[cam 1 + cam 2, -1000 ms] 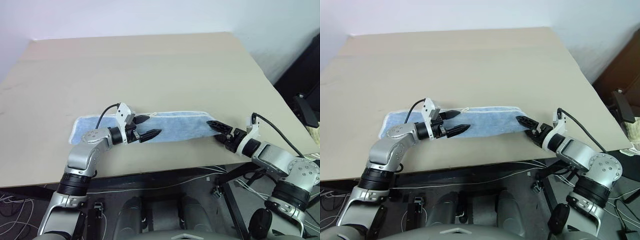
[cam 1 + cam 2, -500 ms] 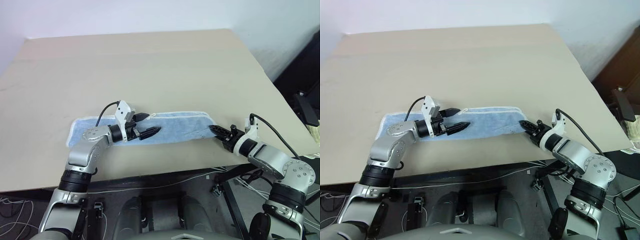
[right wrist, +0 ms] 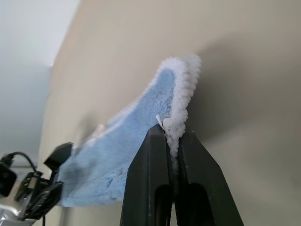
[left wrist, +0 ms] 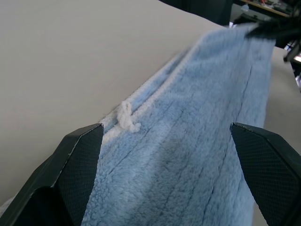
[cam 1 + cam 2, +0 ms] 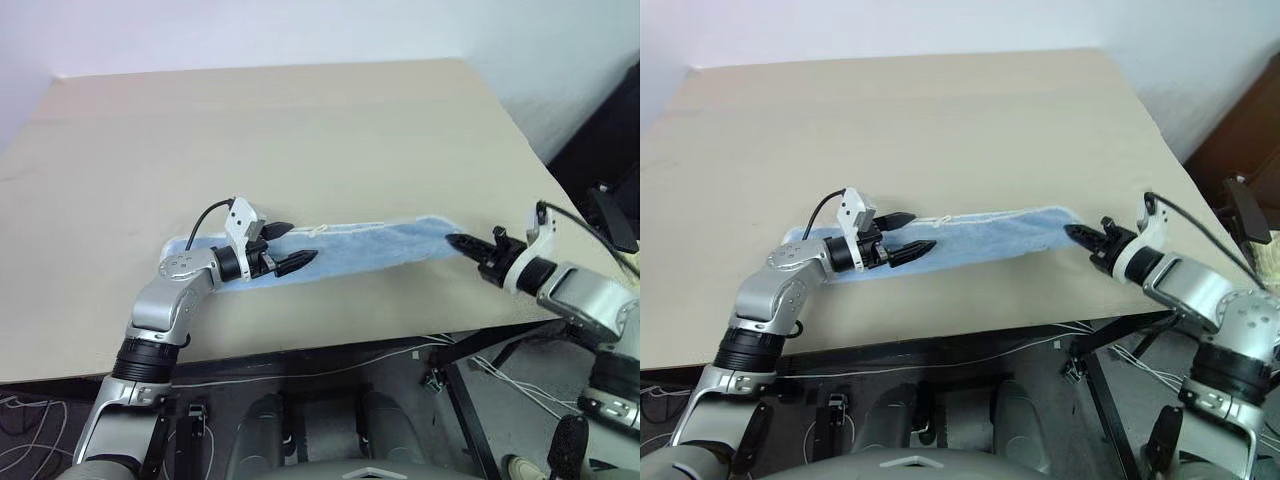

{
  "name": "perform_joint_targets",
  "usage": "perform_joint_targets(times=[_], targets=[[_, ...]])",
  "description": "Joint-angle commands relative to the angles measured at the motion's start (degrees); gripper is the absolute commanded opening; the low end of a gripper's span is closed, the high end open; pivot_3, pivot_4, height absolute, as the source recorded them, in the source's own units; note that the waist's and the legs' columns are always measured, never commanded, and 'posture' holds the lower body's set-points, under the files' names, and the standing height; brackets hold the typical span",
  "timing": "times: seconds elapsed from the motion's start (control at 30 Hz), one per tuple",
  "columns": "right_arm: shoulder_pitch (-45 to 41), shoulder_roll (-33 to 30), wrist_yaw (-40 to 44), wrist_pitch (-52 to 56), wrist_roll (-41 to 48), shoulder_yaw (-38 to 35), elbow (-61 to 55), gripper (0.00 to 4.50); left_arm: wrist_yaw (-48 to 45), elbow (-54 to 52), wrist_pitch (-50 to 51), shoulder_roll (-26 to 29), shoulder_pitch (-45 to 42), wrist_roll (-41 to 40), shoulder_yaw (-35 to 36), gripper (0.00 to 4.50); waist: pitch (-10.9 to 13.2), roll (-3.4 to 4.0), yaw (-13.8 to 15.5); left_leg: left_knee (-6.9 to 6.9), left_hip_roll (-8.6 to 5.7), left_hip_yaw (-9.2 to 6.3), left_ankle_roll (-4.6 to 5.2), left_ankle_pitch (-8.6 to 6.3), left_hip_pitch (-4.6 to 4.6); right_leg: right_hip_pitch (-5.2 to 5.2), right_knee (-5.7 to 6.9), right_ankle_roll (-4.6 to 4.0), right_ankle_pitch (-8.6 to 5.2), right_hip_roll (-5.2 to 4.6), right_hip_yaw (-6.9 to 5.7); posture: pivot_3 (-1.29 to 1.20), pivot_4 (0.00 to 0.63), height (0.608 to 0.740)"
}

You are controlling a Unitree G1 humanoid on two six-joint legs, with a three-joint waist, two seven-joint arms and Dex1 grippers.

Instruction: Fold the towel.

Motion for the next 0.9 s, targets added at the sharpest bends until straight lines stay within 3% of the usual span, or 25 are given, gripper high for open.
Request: perform_joint_targets(times=[0.03,0.43,0.57,0.67,0.9], targets=[[-4.54,-2.21,1.63,0.5,1.66,4.65,-6.01,0.02,0.68,-1.98,-0.49,0.49,-0.29,0.22,1.17,4.5,0.01,0.0,0.0,-0.01,0.0,0.0,0.0,0.0,-0.01,-0.02,0.01,0.01,0.0,0.0,0.0,0.0,0.15,0.74],[-18.45,-0.85,6.85,3.43,-6.07,25.3,-12.81,0.02,2.54,-3.41,-0.87,1.36,1.04,0.15,2.44,4.5,0.01,-0.01,0.4,0.03,0.02,-0.01,0.0,0.0,-0.14,-0.09,0.02,0.03,-0.01,-0.02,-0.03,0.0,0.15,0.74],[-19.24,2.64,10.49,3.59,-11.04,31.29,-13.57,0.02,3.2,-3.03,-1.35,1.82,1.32,-0.53,4.71,4.5,0.01,-0.01,0.36,0.03,0.02,0.0,0.0,0.0,-0.14,-0.1,0.04,0.02,0.0,-0.04,-0.02,0.0,0.15,0.74],[-18.15,4.89,13.46,2.47,-16.32,34.77,-13.04,0.02,5.26,-0.56,1.48,1.83,-0.63,-4.77,10.55,4.5,0.01,-0.01,0.32,0.04,0.03,0.0,0.0,0.0,-0.16,-0.14,0.08,0.04,0.0,-0.03,-0.03,0.0,0.15,0.74],[-16.58,8.28,19.26,1.96,-24.38,38.51,-14.13,0.02,3.99,6.58,-0.93,9.0,-1.19,-2.37,15.03,4.5,0.0,-0.01,0.14,0.06,0.02,0.03,0.0,0.0,-0.17,-0.16,0.11,0.2,0.09,-0.02,-0.06,0.0,0.15,0.74]])
